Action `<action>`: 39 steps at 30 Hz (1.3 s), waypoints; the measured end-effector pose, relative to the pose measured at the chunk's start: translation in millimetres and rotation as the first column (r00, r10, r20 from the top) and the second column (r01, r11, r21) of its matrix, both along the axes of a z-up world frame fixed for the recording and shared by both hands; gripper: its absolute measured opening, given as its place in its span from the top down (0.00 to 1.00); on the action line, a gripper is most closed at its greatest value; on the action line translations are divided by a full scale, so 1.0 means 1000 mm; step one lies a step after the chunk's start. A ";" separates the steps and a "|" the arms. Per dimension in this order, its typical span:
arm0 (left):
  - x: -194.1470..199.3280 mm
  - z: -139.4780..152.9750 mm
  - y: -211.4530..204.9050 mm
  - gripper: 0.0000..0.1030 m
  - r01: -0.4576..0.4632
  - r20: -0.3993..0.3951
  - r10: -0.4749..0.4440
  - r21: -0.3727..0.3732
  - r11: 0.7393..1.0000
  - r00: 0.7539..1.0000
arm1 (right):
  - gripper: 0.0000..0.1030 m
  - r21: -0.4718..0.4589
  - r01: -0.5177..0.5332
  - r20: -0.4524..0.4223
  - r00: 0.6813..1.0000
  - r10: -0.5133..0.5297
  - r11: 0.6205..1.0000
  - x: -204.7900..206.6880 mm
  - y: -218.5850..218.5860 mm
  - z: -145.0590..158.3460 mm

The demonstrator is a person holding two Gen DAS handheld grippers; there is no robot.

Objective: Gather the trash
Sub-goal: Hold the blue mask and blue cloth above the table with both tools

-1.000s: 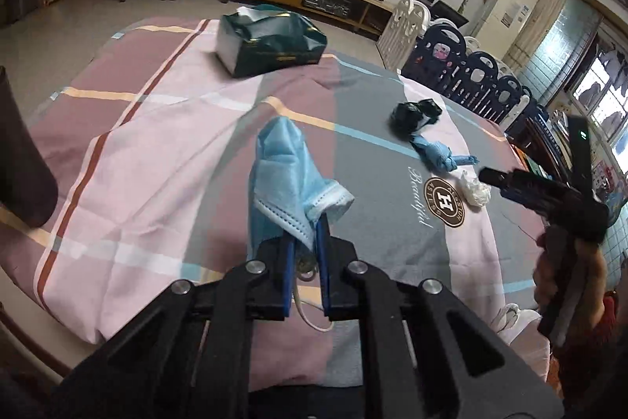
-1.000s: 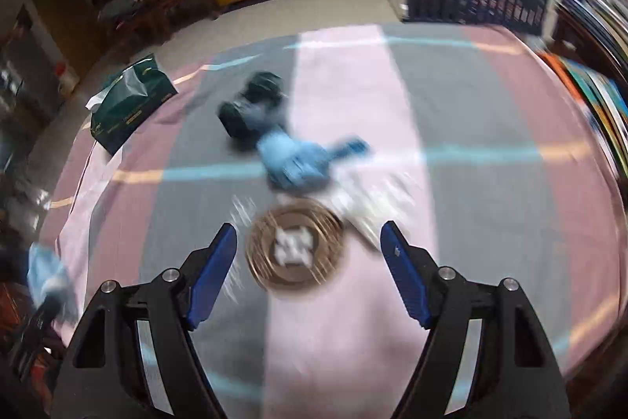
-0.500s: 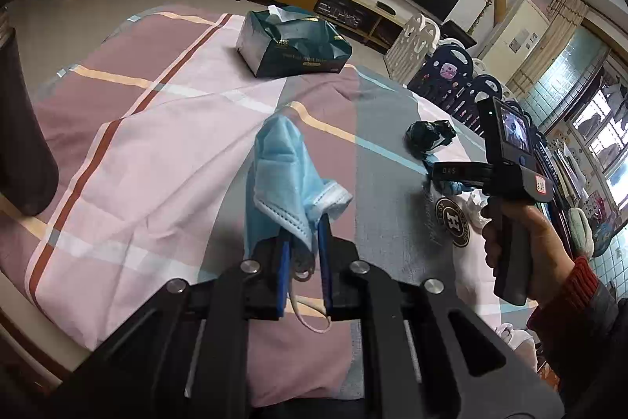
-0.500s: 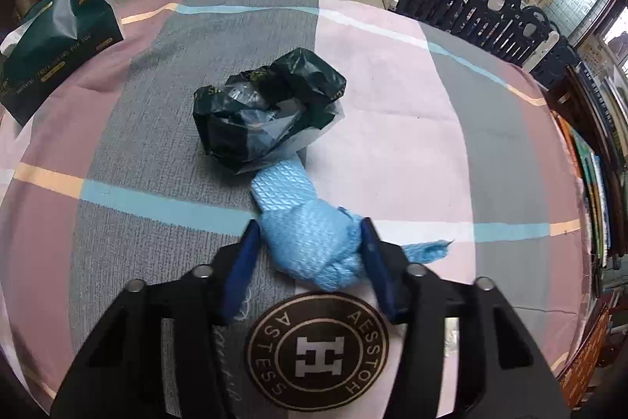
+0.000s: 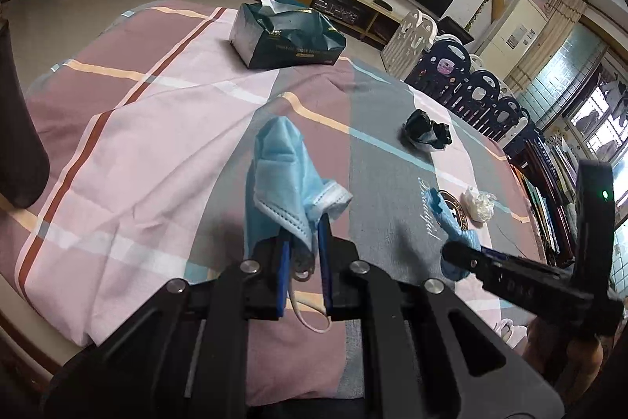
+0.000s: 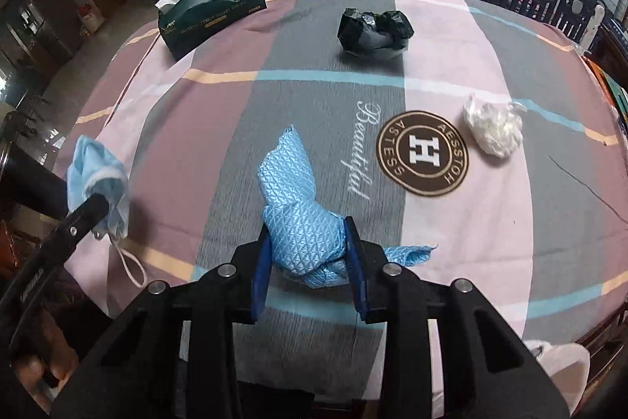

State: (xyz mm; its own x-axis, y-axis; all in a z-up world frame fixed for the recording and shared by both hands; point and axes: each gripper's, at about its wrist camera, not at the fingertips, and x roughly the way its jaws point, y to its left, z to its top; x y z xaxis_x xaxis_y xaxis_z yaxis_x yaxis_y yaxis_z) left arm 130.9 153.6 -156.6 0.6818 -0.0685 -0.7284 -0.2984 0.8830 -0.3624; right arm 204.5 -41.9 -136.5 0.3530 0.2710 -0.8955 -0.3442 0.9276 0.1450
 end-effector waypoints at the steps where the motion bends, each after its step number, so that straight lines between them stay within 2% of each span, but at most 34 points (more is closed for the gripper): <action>1: 0.000 0.000 -0.001 0.87 0.002 0.000 -0.002 0.003 1.000 1.000 | 0.66 -0.008 0.013 0.019 1.000 -0.012 1.000 -0.009 -0.002 0.001; 3: 0.000 -0.001 -0.002 0.88 0.006 -0.002 -0.006 0.004 1.000 1.000 | 0.66 -0.011 0.046 0.046 0.998 -0.046 0.999 -0.024 -0.008 0.004; 6: 0.001 -0.002 -0.001 0.88 0.007 -0.006 -0.007 0.001 1.000 1.000 | 0.66 0.008 0.090 0.025 0.996 -0.090 0.996 -0.041 -0.018 0.000; 10: 0.003 -0.004 0.000 0.88 0.006 -0.015 -0.006 -0.004 1.000 1.000 | 0.66 -0.018 0.093 0.020 0.996 -0.092 0.996 -0.054 -0.018 -0.005; 18: 0.003 -0.004 0.000 0.88 0.006 -0.015 -0.006 -0.005 1.000 1.000 | 0.66 -0.029 0.095 0.039 0.995 -0.094 0.995 -0.059 -0.011 0.000; 39: 0.004 -0.010 -0.001 0.88 0.008 -0.025 -0.008 -0.009 1.000 1.000 | 0.66 -0.034 0.096 0.000 0.995 -0.096 0.995 -0.062 -0.007 -0.013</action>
State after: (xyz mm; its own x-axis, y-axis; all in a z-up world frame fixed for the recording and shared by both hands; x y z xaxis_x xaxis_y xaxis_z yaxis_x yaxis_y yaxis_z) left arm 134.4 152.2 -167.1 0.6624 -0.0805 -0.7448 -0.3008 0.8819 -0.3629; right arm 142.7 -48.7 -149.3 0.3744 0.2052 -0.9043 -0.2531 0.9608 0.1132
